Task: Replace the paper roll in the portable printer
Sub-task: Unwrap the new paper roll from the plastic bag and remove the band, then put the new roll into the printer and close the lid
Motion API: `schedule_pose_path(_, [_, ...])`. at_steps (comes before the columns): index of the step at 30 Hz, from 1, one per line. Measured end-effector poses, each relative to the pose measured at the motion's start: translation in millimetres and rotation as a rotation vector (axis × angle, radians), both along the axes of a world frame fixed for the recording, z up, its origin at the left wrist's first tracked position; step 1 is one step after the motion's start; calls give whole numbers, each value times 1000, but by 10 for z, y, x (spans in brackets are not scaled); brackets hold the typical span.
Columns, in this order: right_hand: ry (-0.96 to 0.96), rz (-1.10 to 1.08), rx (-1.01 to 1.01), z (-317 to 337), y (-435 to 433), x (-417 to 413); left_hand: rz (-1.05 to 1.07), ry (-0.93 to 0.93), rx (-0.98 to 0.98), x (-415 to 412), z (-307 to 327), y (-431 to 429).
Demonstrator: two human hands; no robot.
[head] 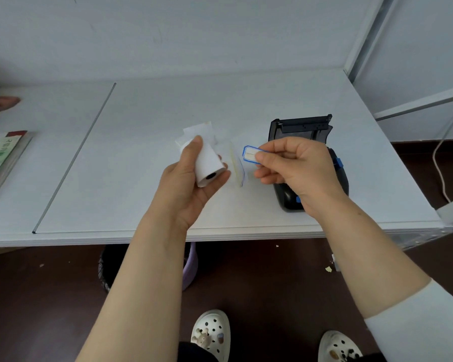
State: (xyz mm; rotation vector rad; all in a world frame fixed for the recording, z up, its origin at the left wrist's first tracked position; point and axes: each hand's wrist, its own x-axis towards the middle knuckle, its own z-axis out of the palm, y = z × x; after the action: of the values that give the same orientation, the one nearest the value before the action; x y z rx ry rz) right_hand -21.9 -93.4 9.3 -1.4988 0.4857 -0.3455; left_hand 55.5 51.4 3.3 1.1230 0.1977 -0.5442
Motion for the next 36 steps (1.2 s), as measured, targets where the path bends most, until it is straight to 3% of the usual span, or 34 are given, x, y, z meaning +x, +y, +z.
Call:
schedule_pose_path(7, [134,77,-111,-148,234,331,136,96,-44,110,-80,212])
schedule_pose_path(18, [490,185,-918,-511,372,730,87,251,-88,178,-174,281])
schedule_pose_path(23, [532,116,-1084,-484,461,708,89,266,-92,174,-152,301])
schedule_pose_path(26, [490,181,-1151,-484,451,681,55,237,-92,152,-146,295])
schedule_pose_path(29, [314,114,-937,-401,413,592,-11,205,-123,100,-101,273])
schedule_pose_path(31, [154,18,-524,-221,409,432,-77,172,-109,53,-61,236])
schedule_pose_path(33, [80,101,-207,-52,372,185,-164,132,-75,-7,-33,172])
schedule_pose_path(36, [135,339,-302,74,306,-105,-299,76,-24,-101,1,70])
